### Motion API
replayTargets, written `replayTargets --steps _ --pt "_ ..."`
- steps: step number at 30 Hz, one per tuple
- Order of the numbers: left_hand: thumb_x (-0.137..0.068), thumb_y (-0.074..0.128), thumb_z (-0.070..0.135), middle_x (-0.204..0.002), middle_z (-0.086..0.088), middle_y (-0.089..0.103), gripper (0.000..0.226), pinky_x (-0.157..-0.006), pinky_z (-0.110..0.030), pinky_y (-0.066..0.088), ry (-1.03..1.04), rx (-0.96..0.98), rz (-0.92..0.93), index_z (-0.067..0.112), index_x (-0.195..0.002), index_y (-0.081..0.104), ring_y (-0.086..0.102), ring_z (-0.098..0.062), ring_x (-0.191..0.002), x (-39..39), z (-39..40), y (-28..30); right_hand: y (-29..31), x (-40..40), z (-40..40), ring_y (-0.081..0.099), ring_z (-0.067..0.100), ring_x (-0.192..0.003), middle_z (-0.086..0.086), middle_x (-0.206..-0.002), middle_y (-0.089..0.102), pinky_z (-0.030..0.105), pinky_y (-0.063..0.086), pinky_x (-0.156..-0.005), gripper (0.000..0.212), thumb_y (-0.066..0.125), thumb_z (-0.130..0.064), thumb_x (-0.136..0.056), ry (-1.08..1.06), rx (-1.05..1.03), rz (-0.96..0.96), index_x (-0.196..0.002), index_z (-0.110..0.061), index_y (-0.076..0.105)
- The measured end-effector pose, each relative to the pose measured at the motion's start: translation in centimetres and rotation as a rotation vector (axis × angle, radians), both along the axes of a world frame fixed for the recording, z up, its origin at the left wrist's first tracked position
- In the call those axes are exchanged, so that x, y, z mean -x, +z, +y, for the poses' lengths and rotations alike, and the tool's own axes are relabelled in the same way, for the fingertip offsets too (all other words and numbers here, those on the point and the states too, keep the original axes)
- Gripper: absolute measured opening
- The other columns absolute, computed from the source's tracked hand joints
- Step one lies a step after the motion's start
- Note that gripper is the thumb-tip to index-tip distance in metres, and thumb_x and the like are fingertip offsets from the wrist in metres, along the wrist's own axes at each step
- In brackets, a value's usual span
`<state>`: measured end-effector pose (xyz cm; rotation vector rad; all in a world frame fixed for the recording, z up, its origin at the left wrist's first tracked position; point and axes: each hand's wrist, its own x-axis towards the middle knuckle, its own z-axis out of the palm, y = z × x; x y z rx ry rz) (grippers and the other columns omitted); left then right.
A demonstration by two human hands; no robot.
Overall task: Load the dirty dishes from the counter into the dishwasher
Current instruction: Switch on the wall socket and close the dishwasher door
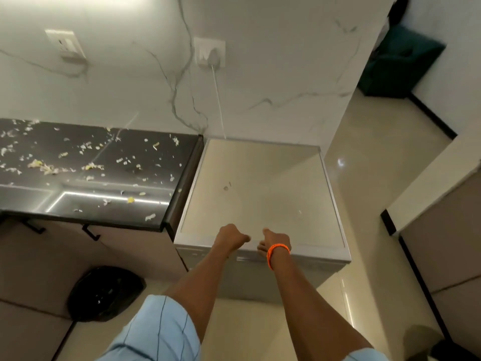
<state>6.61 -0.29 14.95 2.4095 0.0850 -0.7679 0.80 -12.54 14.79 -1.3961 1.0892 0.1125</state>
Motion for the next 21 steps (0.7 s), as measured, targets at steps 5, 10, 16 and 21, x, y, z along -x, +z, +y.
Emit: replayTargets --steps 5,10,16,21 --pt "-0.089 0.073 0.04 -0.076 -0.015 0.073 0.04 -0.074 -0.038 0.062 -0.043 0.058 -0.217 0.005 -0.071 0.066 0.07 -0.027 -0.067 -4.1 1.6 5.5 1.7 -5.8 0.3 0.07 0.032 -0.062 0.014 -0.062 0.07 0.049 0.062 -0.067 0.042 0.064 -0.044 -0.075 0.168 0.323 -0.119 -0.067 -0.003 0.067" --pt "-0.087 0.07 0.034 -0.062 -0.008 0.064 0.038 -0.065 -0.034 0.051 0.001 0.088 -0.441 0.01 -0.06 0.061 0.067 -0.029 -0.072 -8.7 2.8 10.3 10.5 -9.0 2.0 0.061 0.028 -0.077 0.009 -0.078 0.069 0.027 0.042 -0.068 0.031 0.062 -0.036 -0.087 0.329 0.633 -0.203 -0.072 -0.009 0.061" --pt "-0.086 0.068 0.029 -0.066 -0.01 0.065 0.042 -0.07 -0.039 0.056 0.061 0.107 -0.622 0.019 -0.053 0.043 0.069 -0.033 -0.081 -15.6 2.2 14.6 14.8 -15.4 1.1 0.066 0.026 -0.098 0.005 -0.1 0.072 0.029 0.047 -0.078 0.029 0.062 -0.042 -0.09 0.479 0.844 -0.299 -0.1 -0.015 0.068" --pt "-0.087 0.062 0.027 -0.088 0.0 0.071 0.012 -0.074 -0.034 0.055 0.072 0.067 -0.753 0.023 -0.076 0.063 0.068 -0.023 -0.086 -22.7 0.9 18.3 17.8 -21.6 -1.1 0.065 0.023 -0.109 0.005 -0.116 0.071 0.032 0.051 -0.091 0.041 0.062 -0.043 -0.091 0.545 0.924 -0.399 -0.121 -0.016 0.066"
